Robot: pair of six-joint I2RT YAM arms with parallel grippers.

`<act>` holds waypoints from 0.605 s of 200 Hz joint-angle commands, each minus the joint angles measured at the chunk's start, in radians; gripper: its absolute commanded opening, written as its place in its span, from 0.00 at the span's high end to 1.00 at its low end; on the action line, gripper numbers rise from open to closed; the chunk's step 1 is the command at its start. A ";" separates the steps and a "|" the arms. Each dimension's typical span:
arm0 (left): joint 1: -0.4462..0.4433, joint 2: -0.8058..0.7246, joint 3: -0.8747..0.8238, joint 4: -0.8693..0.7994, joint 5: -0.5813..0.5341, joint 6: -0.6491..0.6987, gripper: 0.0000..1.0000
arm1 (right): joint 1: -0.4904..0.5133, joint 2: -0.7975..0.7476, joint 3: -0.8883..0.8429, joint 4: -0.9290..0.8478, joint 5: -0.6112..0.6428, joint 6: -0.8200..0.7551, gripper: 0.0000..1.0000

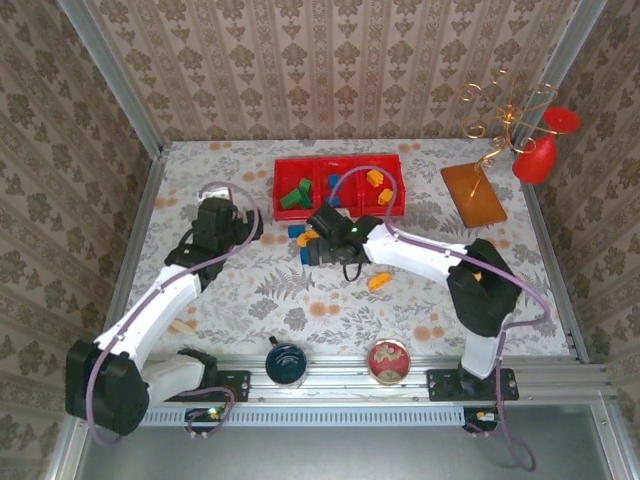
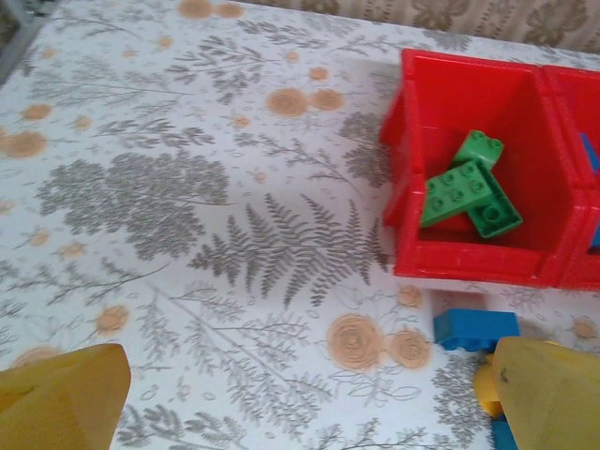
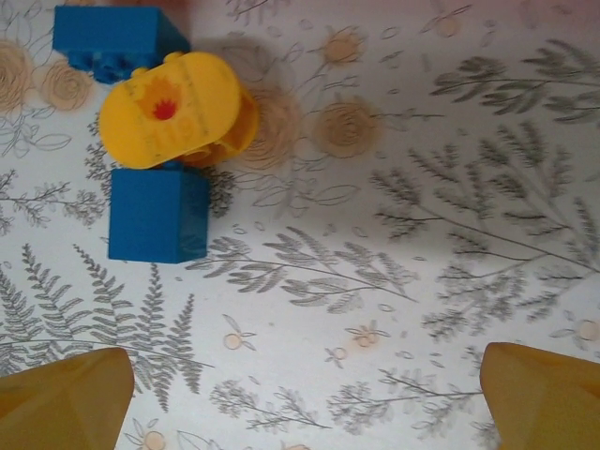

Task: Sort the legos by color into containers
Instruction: Pick up the lego from the center of the table.

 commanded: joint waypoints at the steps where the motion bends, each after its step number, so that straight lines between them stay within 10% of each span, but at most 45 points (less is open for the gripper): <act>1: 0.025 -0.046 -0.048 0.007 -0.047 -0.050 0.00 | 0.020 0.050 0.056 -0.011 -0.031 0.008 0.06; 121: 0.071 -0.133 -0.163 -0.033 -0.029 -0.088 0.00 | 0.057 0.264 0.276 -0.074 -0.072 -0.025 0.09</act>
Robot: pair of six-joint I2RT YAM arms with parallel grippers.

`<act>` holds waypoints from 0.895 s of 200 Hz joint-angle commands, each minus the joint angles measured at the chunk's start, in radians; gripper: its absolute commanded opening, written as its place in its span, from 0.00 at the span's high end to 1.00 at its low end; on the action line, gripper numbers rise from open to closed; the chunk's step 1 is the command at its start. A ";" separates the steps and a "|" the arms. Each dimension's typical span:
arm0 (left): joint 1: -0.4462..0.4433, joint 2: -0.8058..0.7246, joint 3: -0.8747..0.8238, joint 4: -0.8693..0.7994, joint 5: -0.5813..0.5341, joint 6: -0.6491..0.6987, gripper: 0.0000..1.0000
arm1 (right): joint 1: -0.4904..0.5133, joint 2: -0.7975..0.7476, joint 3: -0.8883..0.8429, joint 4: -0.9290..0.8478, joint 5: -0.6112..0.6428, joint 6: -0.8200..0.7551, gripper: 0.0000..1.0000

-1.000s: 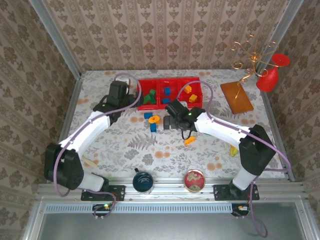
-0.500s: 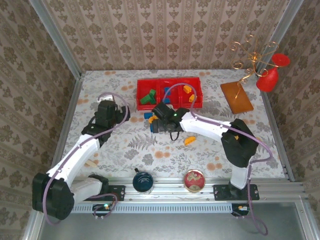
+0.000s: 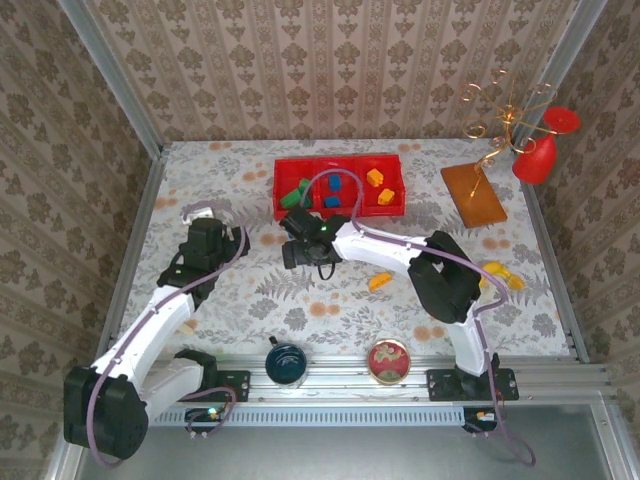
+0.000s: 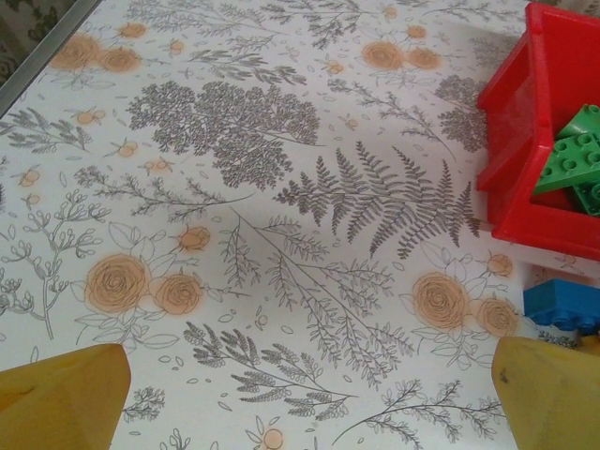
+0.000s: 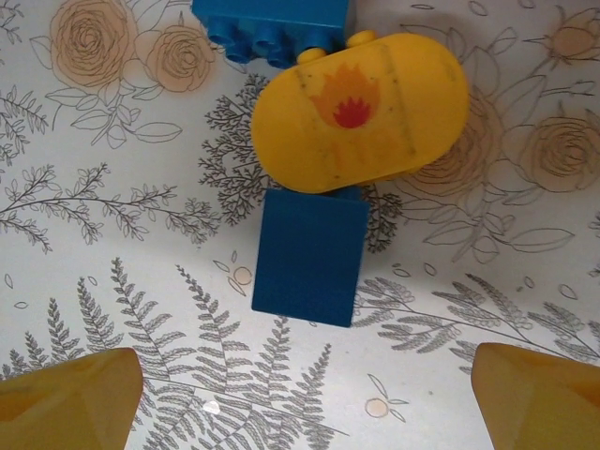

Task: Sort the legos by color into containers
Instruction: Pick up the lego from the center of the table.

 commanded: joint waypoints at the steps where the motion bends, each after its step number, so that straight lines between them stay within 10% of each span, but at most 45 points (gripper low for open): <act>1: 0.011 -0.018 -0.016 -0.015 -0.006 -0.029 0.00 | 0.008 0.041 0.051 -0.051 -0.013 -0.017 0.08; 179: 0.031 0.023 -0.021 0.009 0.044 -0.044 0.00 | -0.012 0.190 0.154 -0.098 0.058 -0.030 0.26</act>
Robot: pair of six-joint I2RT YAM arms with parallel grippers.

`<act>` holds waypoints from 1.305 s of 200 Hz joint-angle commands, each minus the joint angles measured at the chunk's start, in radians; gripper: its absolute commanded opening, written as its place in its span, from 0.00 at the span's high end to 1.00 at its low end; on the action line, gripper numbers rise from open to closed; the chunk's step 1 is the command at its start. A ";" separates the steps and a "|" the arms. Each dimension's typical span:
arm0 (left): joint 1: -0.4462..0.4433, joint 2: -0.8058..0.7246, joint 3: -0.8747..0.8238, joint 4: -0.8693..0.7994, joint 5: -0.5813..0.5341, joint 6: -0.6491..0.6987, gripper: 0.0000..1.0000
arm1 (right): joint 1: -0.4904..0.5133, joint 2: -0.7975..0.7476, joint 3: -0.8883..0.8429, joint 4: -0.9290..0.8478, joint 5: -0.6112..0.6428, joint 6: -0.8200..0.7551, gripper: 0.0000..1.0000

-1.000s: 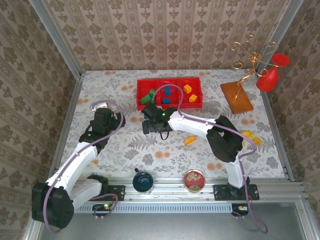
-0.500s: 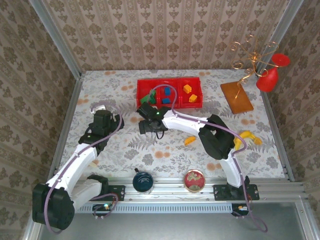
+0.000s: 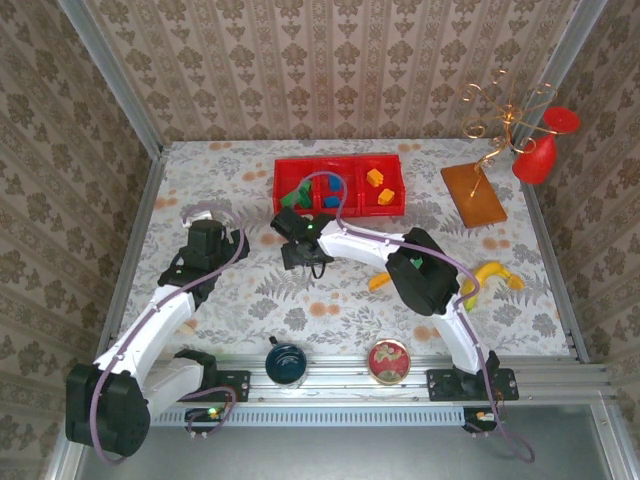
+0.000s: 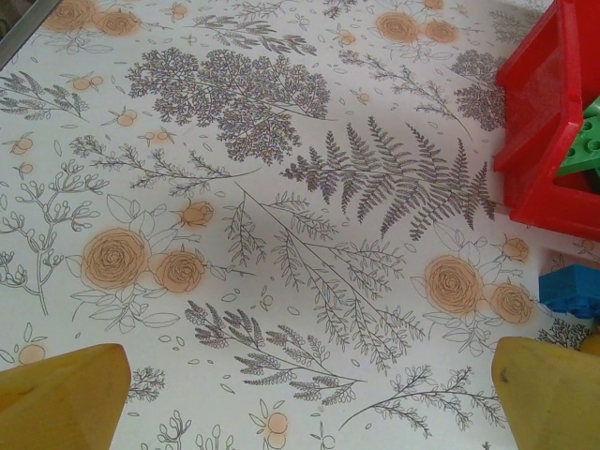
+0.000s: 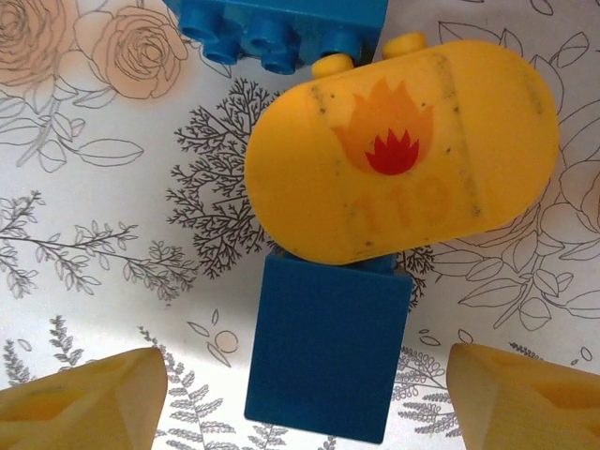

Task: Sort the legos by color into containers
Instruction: Pick up the lego from the center of the table.

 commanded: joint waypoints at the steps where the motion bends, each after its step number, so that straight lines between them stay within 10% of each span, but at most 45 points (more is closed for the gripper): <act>1: 0.010 0.006 -0.009 0.015 0.016 -0.023 0.00 | -0.007 0.034 0.018 -0.034 0.025 -0.003 0.27; 135: 0.012 0.028 -0.005 0.020 0.040 -0.036 0.00 | -0.021 -0.022 -0.068 0.008 0.025 -0.011 0.69; 261: 0.012 0.028 -0.008 0.027 0.046 -0.041 0.00 | -0.066 -0.263 -0.282 0.016 0.122 0.015 0.79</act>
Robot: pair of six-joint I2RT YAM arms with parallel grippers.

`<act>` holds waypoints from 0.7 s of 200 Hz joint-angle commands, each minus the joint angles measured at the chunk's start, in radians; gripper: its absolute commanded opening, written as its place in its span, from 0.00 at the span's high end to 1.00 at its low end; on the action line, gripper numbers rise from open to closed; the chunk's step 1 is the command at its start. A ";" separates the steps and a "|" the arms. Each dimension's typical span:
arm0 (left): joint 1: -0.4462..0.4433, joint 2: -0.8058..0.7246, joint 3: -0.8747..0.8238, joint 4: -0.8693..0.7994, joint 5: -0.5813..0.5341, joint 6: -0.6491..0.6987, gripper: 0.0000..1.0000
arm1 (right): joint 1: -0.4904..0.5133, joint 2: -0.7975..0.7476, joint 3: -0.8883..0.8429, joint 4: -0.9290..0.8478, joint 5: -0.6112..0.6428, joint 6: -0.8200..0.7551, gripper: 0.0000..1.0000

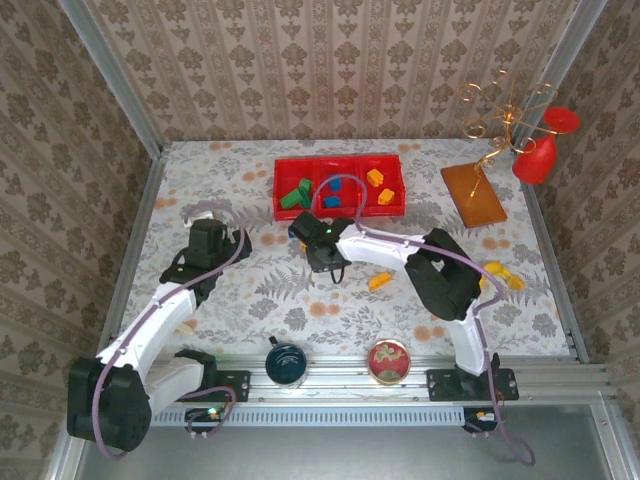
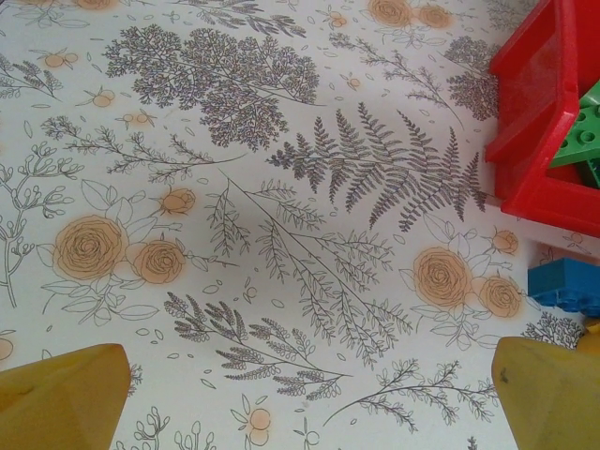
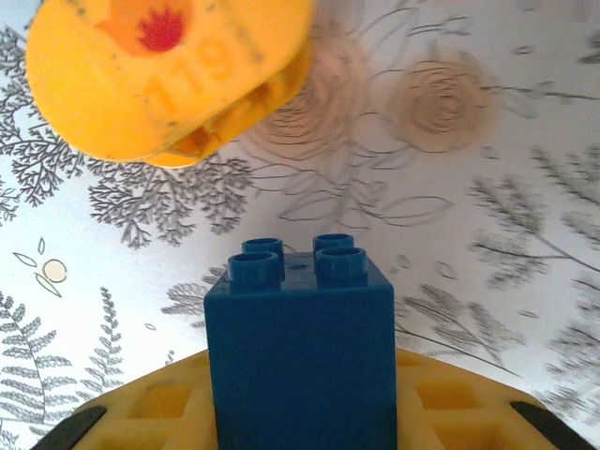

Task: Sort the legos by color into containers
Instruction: Pick up the lego from the center of the table, then place the lego in the container.

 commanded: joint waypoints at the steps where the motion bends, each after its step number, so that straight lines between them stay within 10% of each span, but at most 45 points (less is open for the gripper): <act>1: 0.008 0.000 -0.007 0.013 0.009 -0.018 0.00 | -0.029 -0.084 -0.038 -0.019 0.065 0.025 0.79; 140: 0.009 0.017 0.001 0.023 0.034 -0.025 0.00 | -0.206 -0.127 0.057 -0.011 0.127 -0.129 0.79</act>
